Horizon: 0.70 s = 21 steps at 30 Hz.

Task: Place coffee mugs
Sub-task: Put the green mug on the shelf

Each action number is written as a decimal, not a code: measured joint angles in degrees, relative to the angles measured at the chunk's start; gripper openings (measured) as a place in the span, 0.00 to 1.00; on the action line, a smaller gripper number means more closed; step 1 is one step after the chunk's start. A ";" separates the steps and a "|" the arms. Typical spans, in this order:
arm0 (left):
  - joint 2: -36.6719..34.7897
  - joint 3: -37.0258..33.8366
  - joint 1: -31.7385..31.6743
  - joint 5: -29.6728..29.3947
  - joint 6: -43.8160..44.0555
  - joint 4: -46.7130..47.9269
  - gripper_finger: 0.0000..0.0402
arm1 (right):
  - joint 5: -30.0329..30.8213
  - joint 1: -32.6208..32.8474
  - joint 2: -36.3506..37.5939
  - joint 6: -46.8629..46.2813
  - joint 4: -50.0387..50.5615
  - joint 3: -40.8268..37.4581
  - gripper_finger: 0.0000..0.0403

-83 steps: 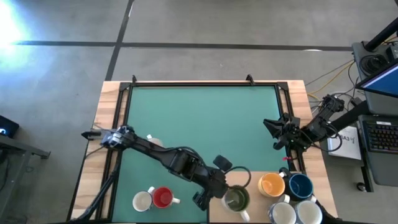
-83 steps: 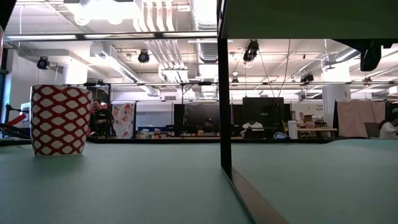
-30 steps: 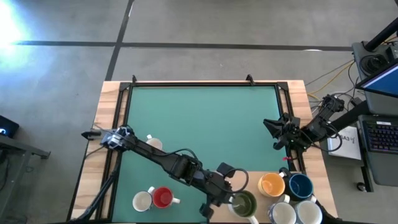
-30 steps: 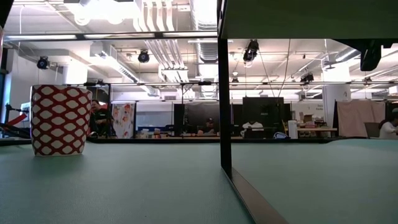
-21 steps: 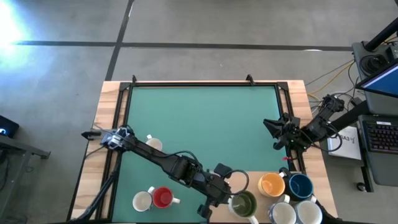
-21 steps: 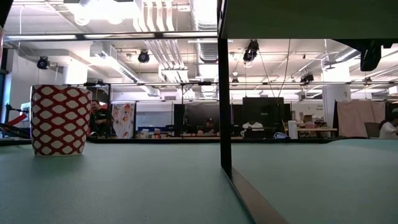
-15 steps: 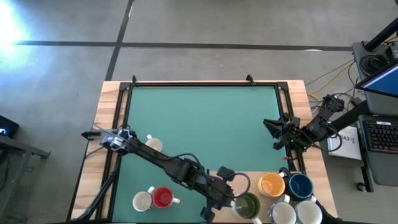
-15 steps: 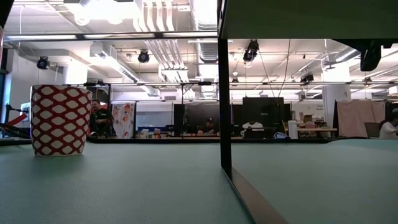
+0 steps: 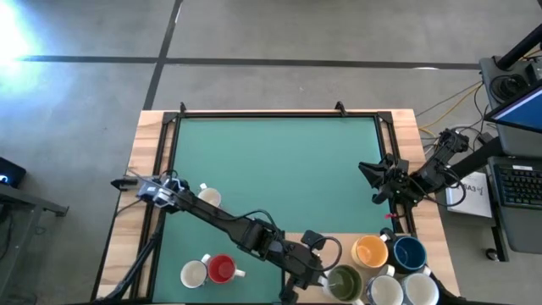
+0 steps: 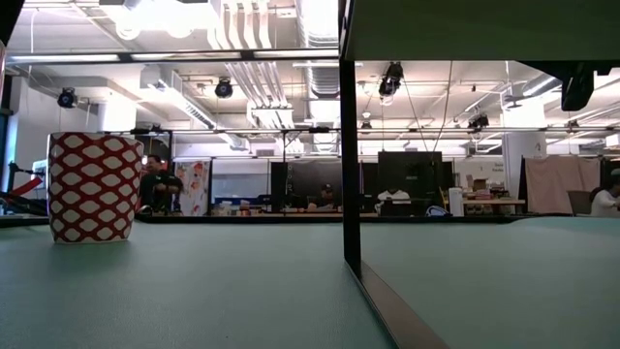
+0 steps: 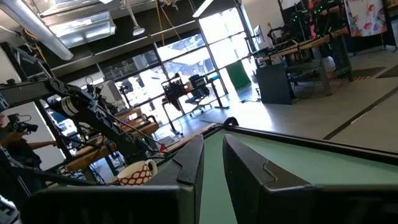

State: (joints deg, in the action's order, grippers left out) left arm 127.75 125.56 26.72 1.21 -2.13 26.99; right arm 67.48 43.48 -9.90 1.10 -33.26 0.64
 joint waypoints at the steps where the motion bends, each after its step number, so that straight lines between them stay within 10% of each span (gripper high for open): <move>1: 0.01 0.00 0.00 0.01 -0.01 -0.26 0.19 | 0.01 0.00 0.00 0.00 -0.02 0.00 0.12; 21: -0.01 0.09 -0.83 -0.07 -0.90 -1.12 0.19 | 0.02 -0.01 0.01 0.00 -0.01 0.00 0.12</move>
State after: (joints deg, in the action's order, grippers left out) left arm 127.74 125.64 25.89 1.13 -3.03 25.87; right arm 67.51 43.47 -9.89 1.10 -33.26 0.64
